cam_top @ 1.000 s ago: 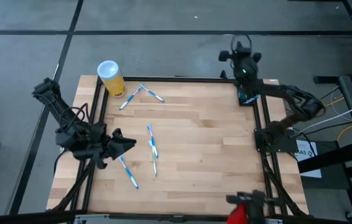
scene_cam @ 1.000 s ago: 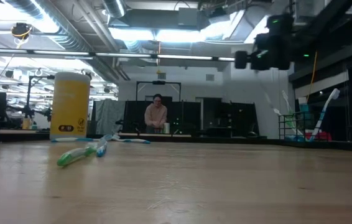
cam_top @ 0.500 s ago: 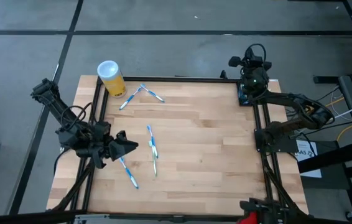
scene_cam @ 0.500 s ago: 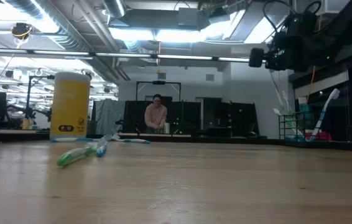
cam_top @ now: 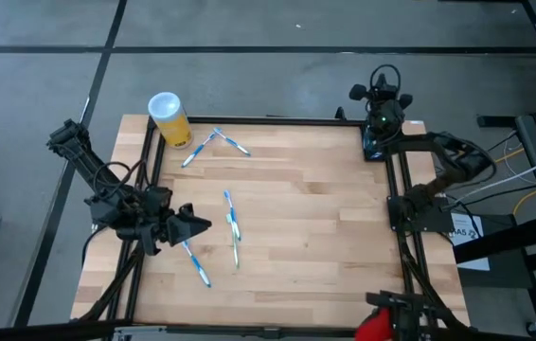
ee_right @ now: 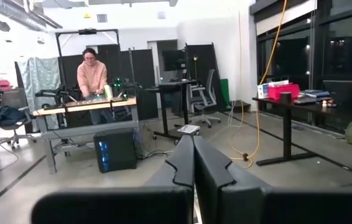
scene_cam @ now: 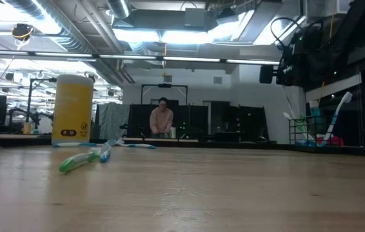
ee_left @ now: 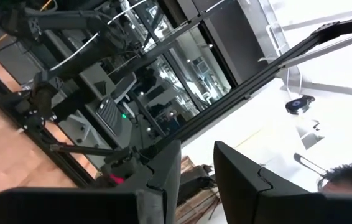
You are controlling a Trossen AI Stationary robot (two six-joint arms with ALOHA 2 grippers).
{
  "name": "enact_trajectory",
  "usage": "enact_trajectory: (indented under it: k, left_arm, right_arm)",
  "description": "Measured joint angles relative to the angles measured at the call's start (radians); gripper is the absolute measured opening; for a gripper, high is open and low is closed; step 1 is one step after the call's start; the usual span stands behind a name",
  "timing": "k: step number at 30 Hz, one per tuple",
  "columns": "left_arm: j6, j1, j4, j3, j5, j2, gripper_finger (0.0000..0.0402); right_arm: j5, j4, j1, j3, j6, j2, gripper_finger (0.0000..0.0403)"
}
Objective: Pick & Place toothbrushing station
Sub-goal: Put the green toothbrush into the mesh organizer
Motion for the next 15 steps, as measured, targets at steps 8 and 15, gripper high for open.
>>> enact_trajectory:
  k: [8,15]
  left_arm:
    - [-0.022,-0.001,-0.008,0.000,0.009,0.000,0.0090]
    - [-0.027,-0.033,-0.008,0.000,0.023,0.000,0.0090]
  right_arm:
    - [0.060,-0.028,0.040,0.000,0.024,0.068,0.0000]
    - [0.130,-0.217,0.047,-0.002,0.158,0.074,0.0000]
